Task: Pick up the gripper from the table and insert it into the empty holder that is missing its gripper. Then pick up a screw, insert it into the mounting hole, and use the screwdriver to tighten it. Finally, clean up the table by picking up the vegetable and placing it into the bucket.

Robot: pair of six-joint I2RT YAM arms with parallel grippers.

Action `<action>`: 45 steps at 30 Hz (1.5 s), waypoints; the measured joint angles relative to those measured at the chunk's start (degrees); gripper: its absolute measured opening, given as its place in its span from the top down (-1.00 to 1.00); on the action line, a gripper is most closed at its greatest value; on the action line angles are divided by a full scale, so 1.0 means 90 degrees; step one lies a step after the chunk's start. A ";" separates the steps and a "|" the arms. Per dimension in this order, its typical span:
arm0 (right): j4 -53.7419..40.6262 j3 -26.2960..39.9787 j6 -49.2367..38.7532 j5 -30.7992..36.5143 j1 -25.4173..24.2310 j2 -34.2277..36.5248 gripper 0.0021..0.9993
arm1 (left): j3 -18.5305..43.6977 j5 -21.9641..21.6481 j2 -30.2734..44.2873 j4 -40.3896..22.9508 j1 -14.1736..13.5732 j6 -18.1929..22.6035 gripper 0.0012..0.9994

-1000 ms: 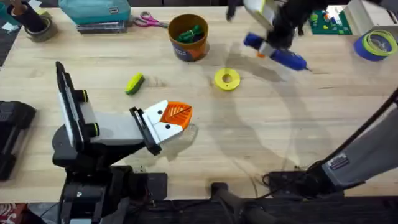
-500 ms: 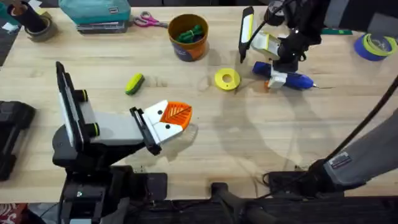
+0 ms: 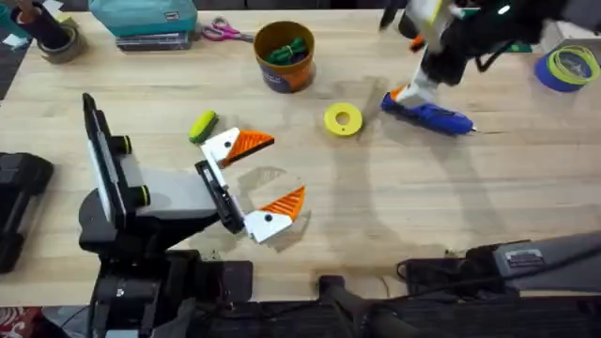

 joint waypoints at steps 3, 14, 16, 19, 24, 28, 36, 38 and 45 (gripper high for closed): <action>0.0039 0.0178 0.0539 -0.0535 0.0000 -0.0457 -0.99 | -0.0023 -0.0219 0.0000 0.0395 0.0000 -0.0280 -0.97; -0.0008 0.0307 0.2237 -0.1540 0.0000 -0.2041 -0.99 | 0.0847 -0.1754 0.0450 -0.0577 0.0000 -0.0756 -0.97; -0.0067 0.0307 0.2787 -0.1485 0.0000 -0.2311 -0.99 | 0.1394 -0.2038 0.0817 -0.1171 0.0000 -0.0603 -0.97; -0.0424 0.0307 0.3603 -0.1167 0.0000 -0.2788 -0.99 | 0.2369 -0.2513 0.1549 -0.2175 0.0000 -0.0308 -0.97; -0.1275 0.0312 0.4237 -0.0708 -0.0018 -0.3411 -0.99 | 0.3885 -0.3222 0.2853 -0.3529 0.0000 0.0174 -0.97; -0.1737 0.0312 0.4407 -0.0576 -0.0218 -0.3608 -0.99 | 0.4722 -0.3701 0.3702 -0.4188 0.0000 0.0343 -0.97; -0.2288 0.0053 0.4520 -0.0578 -0.0951 -0.3610 -0.99 | 0.5422 -0.4754 0.4972 -0.4759 0.0000 0.0458 -0.97; -0.2352 -0.0006 0.4510 -0.0581 -0.0979 -0.3610 -0.99 | 0.5422 -0.5006 0.4993 -0.4859 0.0000 0.0458 -0.97; -0.2556 -0.0072 0.4325 -0.0598 -0.0984 -0.3652 -0.99 | 0.5467 -0.5627 0.5113 -0.5086 0.0272 0.0750 -0.97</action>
